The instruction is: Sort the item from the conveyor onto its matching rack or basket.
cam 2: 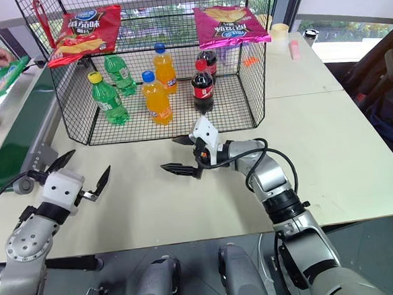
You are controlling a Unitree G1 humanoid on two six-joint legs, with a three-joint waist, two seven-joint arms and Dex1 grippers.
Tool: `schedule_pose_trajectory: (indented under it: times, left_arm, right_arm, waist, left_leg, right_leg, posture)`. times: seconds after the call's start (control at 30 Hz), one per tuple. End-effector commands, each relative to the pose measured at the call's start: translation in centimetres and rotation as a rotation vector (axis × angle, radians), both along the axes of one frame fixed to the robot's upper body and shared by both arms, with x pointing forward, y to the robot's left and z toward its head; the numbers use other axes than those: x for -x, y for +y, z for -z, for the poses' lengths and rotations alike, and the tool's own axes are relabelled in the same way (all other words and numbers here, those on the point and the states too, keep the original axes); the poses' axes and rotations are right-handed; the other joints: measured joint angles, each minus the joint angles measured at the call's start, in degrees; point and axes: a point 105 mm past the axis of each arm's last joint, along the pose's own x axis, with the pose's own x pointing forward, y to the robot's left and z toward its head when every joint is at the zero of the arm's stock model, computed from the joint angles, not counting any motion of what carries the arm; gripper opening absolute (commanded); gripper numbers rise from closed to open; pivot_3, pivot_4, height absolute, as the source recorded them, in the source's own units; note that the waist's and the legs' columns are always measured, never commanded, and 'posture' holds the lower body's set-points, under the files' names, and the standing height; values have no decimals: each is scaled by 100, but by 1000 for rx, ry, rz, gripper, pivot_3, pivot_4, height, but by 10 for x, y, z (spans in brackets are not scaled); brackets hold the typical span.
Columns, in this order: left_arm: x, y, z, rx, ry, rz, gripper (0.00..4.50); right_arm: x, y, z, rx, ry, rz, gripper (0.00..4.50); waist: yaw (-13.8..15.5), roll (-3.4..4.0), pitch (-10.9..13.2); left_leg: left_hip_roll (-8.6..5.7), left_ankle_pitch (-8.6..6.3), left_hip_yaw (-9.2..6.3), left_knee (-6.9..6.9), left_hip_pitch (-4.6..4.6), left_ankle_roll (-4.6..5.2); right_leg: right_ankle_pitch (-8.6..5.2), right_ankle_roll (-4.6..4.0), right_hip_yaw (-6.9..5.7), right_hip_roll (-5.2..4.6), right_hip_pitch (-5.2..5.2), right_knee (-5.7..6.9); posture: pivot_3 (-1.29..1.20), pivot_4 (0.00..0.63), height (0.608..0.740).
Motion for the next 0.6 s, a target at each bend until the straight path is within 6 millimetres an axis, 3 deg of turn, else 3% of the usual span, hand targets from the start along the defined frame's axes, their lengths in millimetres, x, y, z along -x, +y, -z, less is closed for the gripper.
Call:
schedule_pose_trajectory:
  times: [0.03, 0.17, 0.4, 0.6]
  left_arm:
    - [6, 11, -16, -83, -43, -19, 4479]
    - [17, 38, -28, -224, -52, -90, 4479]
    - [41, 106, -63, -397, -77, -291, 4479]
    - [65, 140, -62, -539, 3, -343, 4479]
  right_arm:
    - [2, 5, -11, -12, -52, -24, 4500]
    - [6, 9, -12, -21, -39, -45, 4500]
    - [6, 10, -11, -5, -38, -69, 4500]
    - [7, 14, -10, 0, -38, -98, 4500]
  waist:
    - [-6, 0, 0]
    - [-13, 1, 0]
    - [-10, 2, 1]
    - [-19, 3, 2]
  left_leg:
    - [0, 0, 0, 0, 0, 0]
    - [3, 0, 0, -2, 1, 0]
    - [4, 0, 1, -3, 0, 0]
    - [4, 0, 5, -6, -2, -1]
  right_leg:
    - [0, 0, 0, 0, 0, 0]
    - [-1, -1, 0, 1, -2, 0]
    - [-1, -2, -1, 1, -4, -3]
    - [-1, -2, -1, -3, -8, -8]
  posture:
    - [0, 150, 740]
    - [0, 150, 740]
    - [0, 150, 740]
    - [0, 150, 740]
